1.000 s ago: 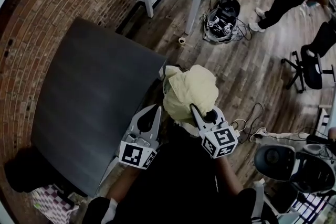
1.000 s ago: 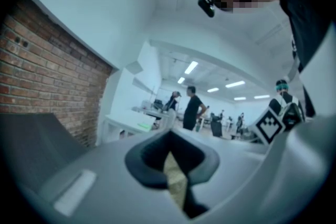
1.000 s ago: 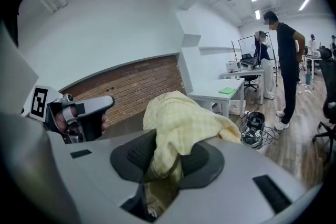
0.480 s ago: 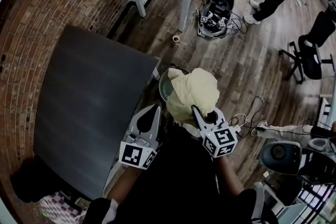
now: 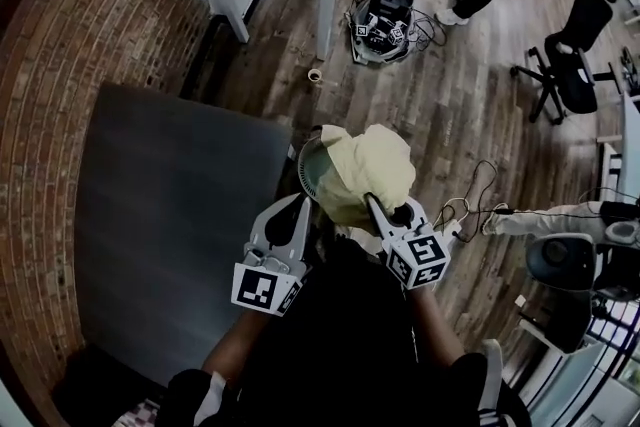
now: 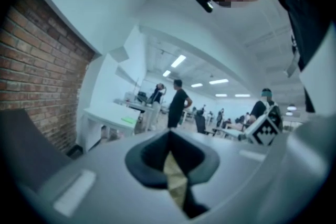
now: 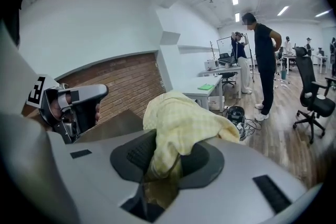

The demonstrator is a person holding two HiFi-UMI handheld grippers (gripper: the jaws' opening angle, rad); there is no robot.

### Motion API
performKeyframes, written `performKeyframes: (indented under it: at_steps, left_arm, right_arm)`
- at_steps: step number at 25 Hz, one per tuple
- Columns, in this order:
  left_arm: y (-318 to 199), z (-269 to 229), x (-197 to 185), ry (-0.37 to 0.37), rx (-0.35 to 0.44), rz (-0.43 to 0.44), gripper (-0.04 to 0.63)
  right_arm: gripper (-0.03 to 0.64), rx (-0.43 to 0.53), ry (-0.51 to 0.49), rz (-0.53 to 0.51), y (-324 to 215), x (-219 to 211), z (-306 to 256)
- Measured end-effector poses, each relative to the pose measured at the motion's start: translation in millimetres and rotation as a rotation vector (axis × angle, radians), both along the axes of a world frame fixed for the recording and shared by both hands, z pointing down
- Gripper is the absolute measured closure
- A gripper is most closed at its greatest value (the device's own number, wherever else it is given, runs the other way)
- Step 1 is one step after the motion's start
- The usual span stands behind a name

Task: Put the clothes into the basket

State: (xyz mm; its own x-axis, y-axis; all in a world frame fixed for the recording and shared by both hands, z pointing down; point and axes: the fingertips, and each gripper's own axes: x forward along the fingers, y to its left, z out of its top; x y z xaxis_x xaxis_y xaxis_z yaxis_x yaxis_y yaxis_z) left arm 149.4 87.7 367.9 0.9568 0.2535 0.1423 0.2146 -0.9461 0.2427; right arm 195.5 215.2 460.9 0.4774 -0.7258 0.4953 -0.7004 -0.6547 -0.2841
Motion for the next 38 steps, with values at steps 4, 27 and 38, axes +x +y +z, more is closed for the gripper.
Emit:
performKeyframes:
  at_steps: [4, 27, 38]
  left_arm:
    - [-8.8, 8.7, 13.6, -0.009, 0.001, 0.046, 0.591]
    - [-9.0, 126.5, 68.1, -0.141, -0.027, 0.016, 0.591]
    - [-6.1, 189.9, 76.4, -0.193, -0.062, -0.022, 0.591]
  right_arm:
    - [0.505, -0.004, -0.001, 0.037, -8.9, 9.0, 8.0]
    - [0.505, -0.099, -0.125, 0.018, -26.1, 44.4, 153.9]
    - [0.505, -0.132, -0.175, -0.009, -34.1, 49.4, 228.7]
